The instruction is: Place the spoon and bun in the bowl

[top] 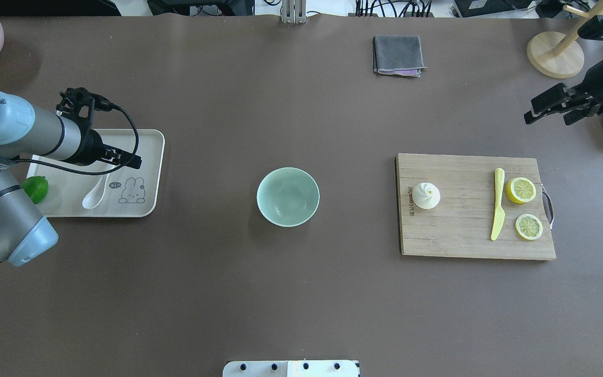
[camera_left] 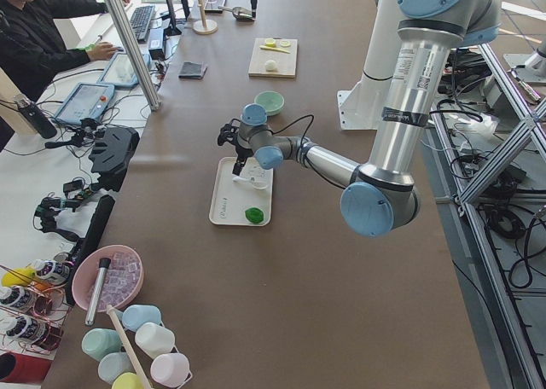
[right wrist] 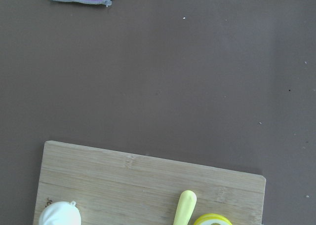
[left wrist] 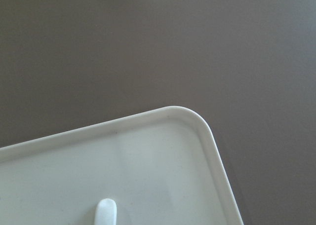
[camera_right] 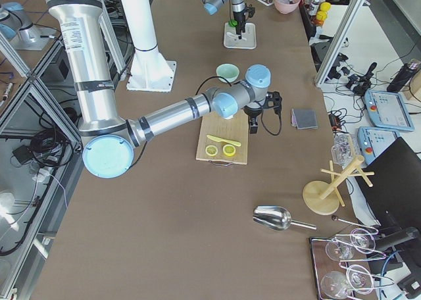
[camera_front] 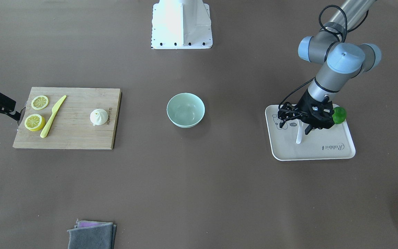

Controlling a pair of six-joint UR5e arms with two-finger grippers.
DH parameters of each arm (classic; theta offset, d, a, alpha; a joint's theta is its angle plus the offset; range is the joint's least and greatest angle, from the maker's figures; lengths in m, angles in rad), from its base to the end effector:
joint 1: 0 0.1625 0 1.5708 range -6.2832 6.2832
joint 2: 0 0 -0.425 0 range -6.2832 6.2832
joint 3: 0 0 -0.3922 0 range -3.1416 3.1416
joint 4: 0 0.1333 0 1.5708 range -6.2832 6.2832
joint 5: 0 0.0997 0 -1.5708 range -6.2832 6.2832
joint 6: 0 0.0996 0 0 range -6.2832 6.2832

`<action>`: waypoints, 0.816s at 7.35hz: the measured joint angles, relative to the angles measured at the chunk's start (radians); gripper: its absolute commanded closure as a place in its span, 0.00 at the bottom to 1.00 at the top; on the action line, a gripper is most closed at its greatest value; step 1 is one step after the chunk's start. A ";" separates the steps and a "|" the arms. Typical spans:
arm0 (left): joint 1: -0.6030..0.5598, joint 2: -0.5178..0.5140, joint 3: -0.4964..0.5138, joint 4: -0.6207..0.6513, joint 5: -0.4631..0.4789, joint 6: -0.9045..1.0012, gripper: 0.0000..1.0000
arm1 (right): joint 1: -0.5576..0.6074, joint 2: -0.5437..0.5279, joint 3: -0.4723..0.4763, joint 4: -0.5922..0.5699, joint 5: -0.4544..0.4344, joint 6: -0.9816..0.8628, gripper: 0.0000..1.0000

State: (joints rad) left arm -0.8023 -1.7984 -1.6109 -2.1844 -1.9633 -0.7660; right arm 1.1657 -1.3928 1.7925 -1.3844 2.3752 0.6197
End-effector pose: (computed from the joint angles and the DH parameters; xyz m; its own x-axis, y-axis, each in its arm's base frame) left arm 0.3545 -0.5037 0.4544 0.6374 0.2987 -0.7103 -0.0003 0.9219 0.3874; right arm -0.1633 -0.5369 0.4306 0.5817 -0.0759 0.8098 -0.0117 0.9947 0.1017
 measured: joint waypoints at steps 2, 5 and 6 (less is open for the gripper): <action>0.000 0.030 0.017 -0.034 -0.004 0.019 0.03 | -0.027 0.010 0.004 0.003 -0.011 0.035 0.00; 0.000 0.030 0.044 -0.073 -0.006 0.020 0.37 | -0.051 0.021 0.005 0.003 -0.023 0.041 0.00; 0.000 0.028 0.046 -0.074 -0.006 0.020 0.37 | -0.054 0.023 0.006 0.002 -0.024 0.041 0.00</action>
State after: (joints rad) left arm -0.8023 -1.7704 -1.5649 -2.2587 -1.9693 -0.7459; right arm 1.1122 -1.3700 1.7982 -1.3819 2.3508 0.6611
